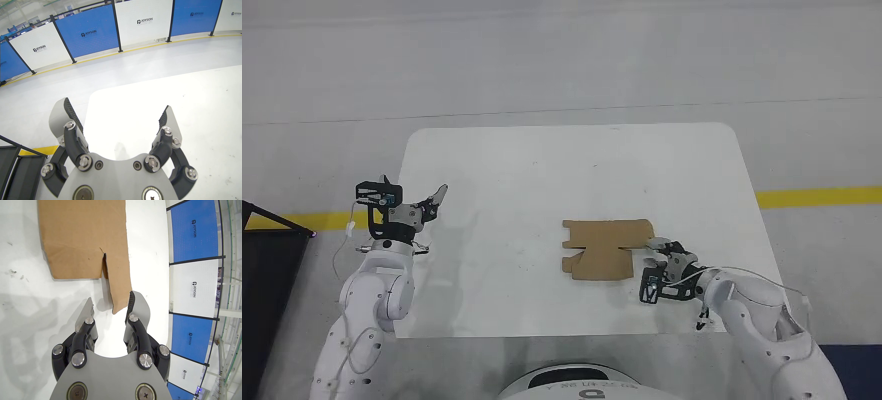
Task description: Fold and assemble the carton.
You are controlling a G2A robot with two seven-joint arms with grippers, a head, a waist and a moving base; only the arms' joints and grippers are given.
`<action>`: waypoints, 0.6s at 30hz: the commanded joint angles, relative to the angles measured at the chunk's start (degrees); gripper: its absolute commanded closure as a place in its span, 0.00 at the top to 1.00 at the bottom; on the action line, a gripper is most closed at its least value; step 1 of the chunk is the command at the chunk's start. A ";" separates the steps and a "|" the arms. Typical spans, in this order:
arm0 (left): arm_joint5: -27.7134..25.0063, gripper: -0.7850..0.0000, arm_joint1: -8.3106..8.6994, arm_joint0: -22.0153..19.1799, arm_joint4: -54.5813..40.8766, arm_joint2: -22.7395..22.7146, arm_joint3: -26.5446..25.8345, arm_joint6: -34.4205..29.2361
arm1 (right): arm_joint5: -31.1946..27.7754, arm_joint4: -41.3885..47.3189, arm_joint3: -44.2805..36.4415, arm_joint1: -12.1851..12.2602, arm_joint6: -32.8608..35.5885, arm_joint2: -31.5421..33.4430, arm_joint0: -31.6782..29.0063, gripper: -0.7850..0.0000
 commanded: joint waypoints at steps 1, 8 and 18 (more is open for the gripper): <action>0.00 1.00 0.00 0.00 0.00 0.00 0.00 0.00 | 0.76 -1.20 0.86 -0.07 1.50 -1.01 1.07 0.46; 0.00 1.00 0.00 0.00 0.00 0.00 0.00 0.00 | 2.29 -4.91 2.65 -0.33 3.97 -5.51 4.41 0.41; 0.00 1.00 0.00 0.00 0.00 0.00 0.00 0.00 | 9.44 -9.86 5.97 -2.01 7.45 -16.40 14.46 0.00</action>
